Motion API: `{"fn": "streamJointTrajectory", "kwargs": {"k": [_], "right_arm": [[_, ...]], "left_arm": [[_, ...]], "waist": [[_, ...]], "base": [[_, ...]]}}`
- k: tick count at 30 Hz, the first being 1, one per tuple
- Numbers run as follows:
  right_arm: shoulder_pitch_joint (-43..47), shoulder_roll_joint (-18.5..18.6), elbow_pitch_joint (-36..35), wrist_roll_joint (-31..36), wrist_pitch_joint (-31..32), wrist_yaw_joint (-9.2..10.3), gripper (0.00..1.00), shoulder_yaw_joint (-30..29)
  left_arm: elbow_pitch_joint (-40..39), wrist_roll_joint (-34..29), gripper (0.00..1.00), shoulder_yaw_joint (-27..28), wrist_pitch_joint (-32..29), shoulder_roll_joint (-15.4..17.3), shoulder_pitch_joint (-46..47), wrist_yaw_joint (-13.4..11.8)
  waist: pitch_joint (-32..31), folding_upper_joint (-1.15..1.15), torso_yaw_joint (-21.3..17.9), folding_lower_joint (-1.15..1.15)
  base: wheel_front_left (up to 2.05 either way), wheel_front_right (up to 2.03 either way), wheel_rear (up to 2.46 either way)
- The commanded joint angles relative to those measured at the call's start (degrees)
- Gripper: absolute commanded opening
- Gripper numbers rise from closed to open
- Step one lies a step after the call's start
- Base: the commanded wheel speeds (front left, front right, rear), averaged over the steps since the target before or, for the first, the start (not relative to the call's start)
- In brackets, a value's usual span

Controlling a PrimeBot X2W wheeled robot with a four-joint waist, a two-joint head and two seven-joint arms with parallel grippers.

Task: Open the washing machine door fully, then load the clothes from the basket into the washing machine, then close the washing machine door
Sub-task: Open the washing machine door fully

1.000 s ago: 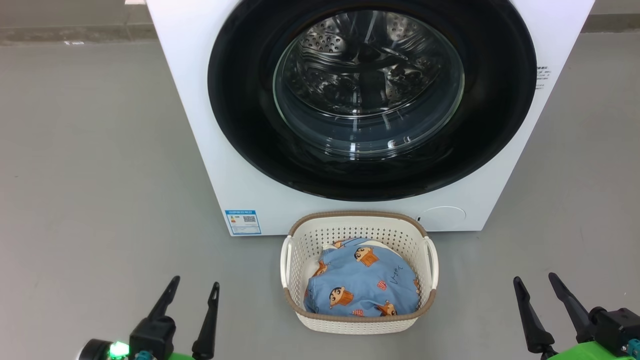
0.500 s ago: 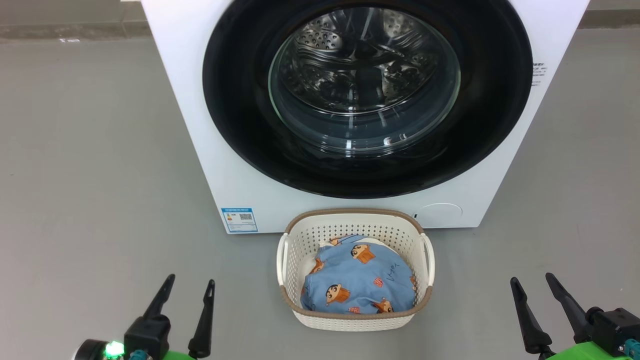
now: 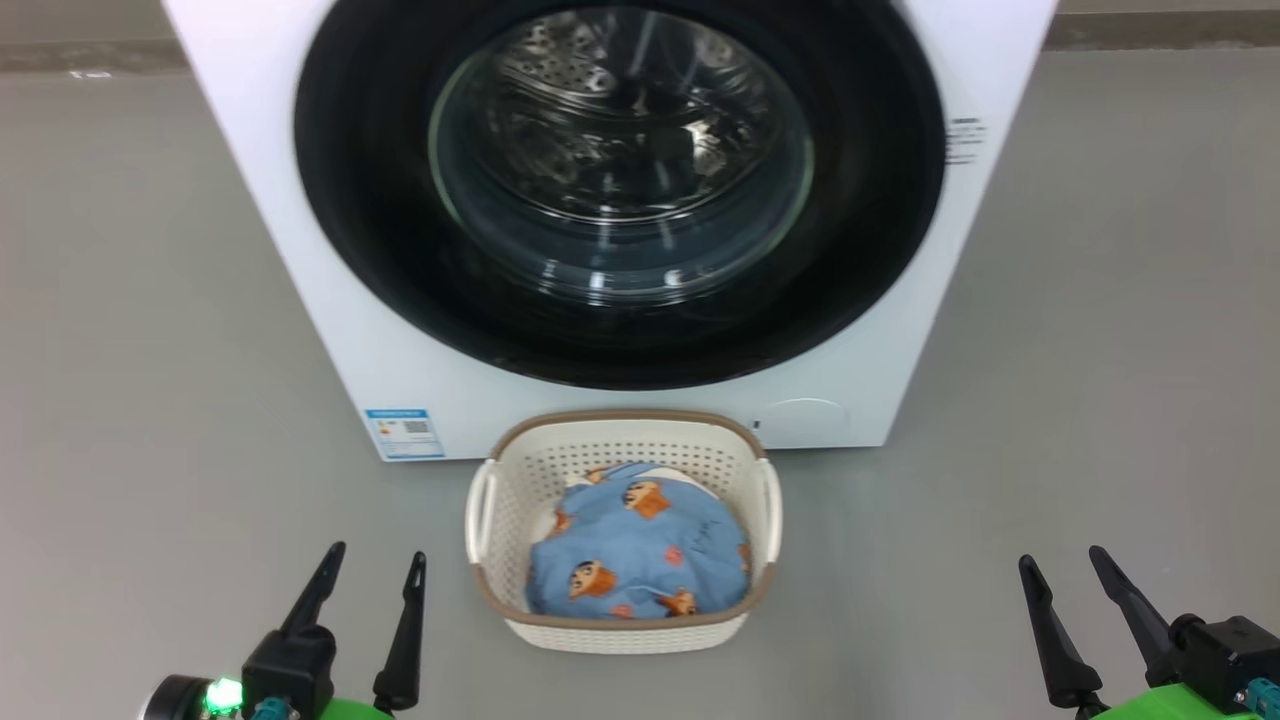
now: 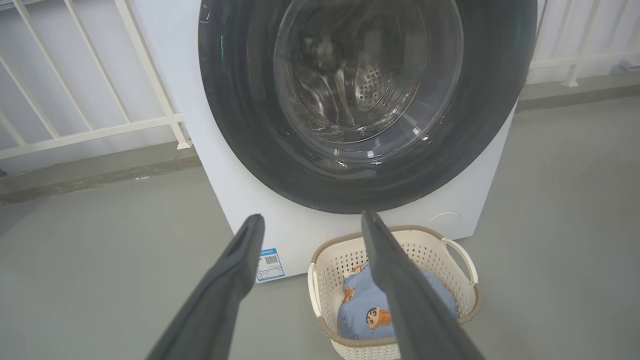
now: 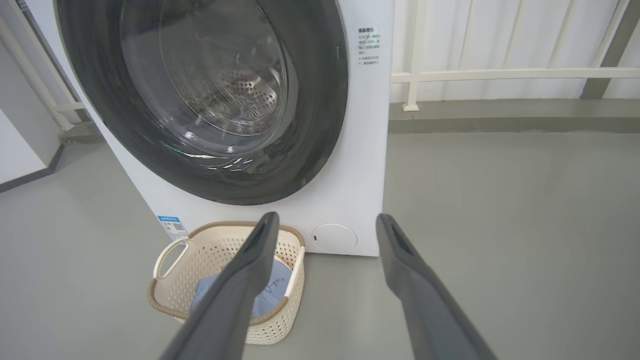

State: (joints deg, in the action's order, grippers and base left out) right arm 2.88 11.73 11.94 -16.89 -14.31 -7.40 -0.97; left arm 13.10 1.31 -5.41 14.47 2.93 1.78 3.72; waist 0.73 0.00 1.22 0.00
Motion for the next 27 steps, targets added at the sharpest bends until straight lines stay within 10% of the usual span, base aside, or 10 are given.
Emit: {"fn": "streamJointTrajectory", "kwargs": {"k": [1, 27], "right_arm": [[-0.6, 1.0, -1.3, -0.4, -0.7, -0.09, 1.00, 1.2], [-0.7, 0.1, -2.6, -1.2, -0.7, -0.09, 1.00, 0.5]], "left_arm": [[-1.6, 0.1, 1.00, 2.0, 0.5, 0.4, 2.1, -0.3], [-3.1, 1.6, 1.00, 3.3, 0.5, 0.0, 1.7, -0.7]], "waist": [[0.1, 0.00, -0.1, 0.00], [0.4, 0.00, -0.3, 0.00]], "base": [[1.03, 1.43, -2.46], [0.50, 0.57, -1.07]]}}
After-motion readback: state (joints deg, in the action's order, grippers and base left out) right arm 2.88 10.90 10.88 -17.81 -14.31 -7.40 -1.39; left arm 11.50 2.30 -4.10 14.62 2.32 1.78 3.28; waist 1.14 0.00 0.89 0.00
